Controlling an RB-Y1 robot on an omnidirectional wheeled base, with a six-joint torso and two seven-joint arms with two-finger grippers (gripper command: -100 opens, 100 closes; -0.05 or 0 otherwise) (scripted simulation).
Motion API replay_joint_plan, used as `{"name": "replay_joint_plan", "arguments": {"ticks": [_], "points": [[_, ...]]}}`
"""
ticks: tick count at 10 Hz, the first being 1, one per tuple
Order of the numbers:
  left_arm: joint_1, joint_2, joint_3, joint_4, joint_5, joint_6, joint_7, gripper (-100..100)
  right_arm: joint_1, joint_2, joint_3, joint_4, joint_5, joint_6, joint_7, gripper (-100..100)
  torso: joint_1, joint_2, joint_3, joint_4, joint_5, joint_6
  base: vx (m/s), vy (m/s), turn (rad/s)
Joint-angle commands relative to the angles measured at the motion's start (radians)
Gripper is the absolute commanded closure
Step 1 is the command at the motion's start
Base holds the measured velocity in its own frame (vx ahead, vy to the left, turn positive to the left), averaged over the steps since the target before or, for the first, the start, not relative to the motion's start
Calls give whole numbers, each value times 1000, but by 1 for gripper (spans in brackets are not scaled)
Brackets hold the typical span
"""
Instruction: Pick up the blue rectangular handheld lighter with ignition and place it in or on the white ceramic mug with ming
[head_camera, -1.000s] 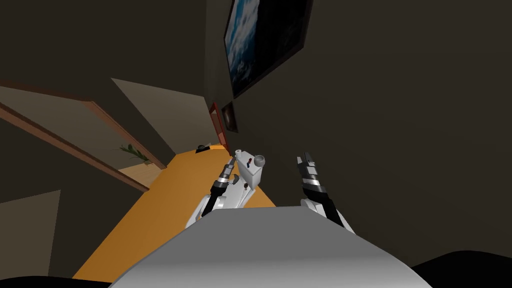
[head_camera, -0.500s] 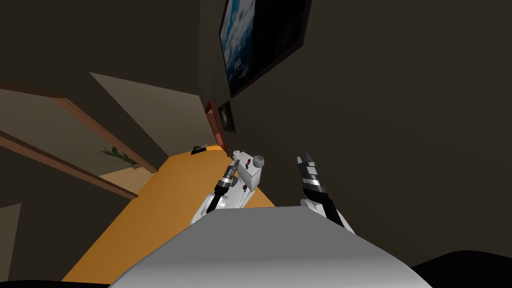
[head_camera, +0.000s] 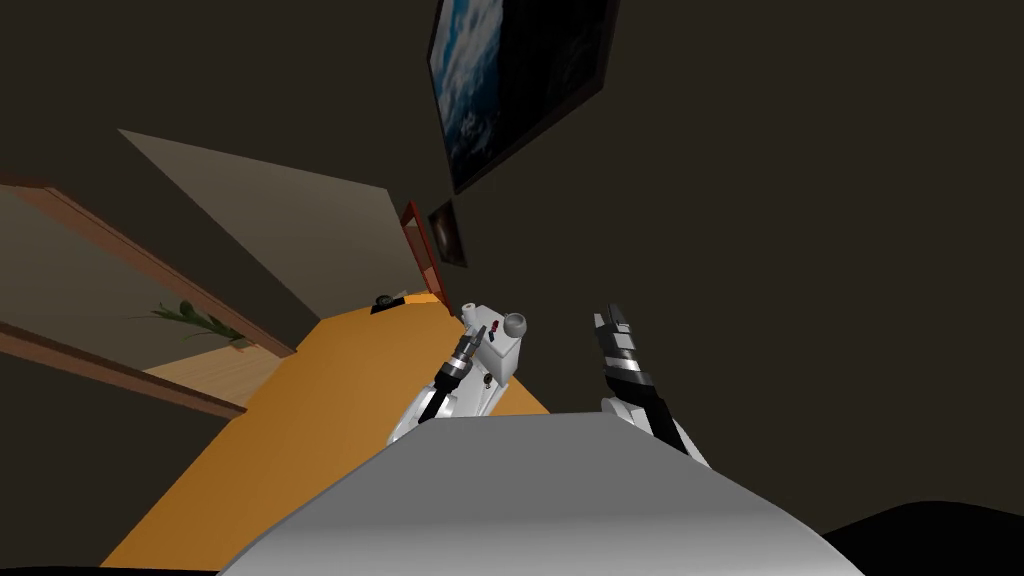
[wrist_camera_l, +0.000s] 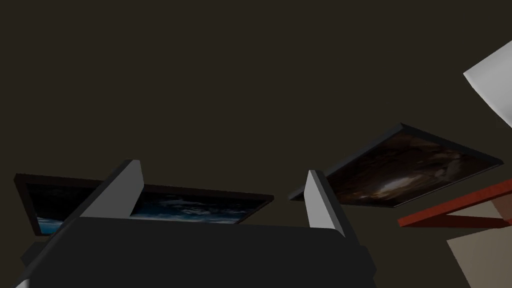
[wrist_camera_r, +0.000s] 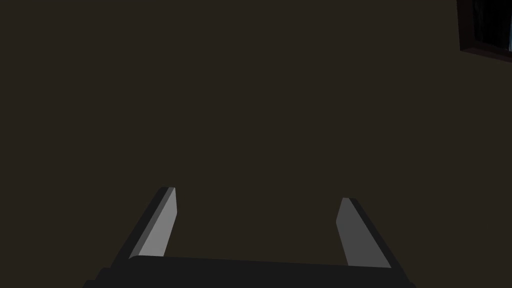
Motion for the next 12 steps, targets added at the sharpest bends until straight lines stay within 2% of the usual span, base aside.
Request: {"name": "replay_joint_plan", "arguments": {"ticks": [1, 7, 8, 12], "points": [[-17, 21, -8, 50, -22, -12, -28, -100, 0, 0, 0, 0, 0, 0, 0, 0, 0, 0, 0, 0, 0, 0, 37, 27, -103], [-74, 105, -49, 214, -115, -34, -134, -100, 0, 0, 0, 0, 0, 0, 0, 0, 0, -1, -1, 0, 0, 0, 44, 27, -100], [-74, 105, -49, 218, -115, -34, -134, -100, 0, 0, 0, 0, 0, 0, 0, 0, 0, 0, 0, 0, 0, 0, 19, 23, -21], [-106, 137, -73, 312, -166, -46, -192, -100, 0, 0, 0, 0, 0, 0, 0, 0, -1, 0, 0, 0, 0, 0, 26, 21, -74]]}}
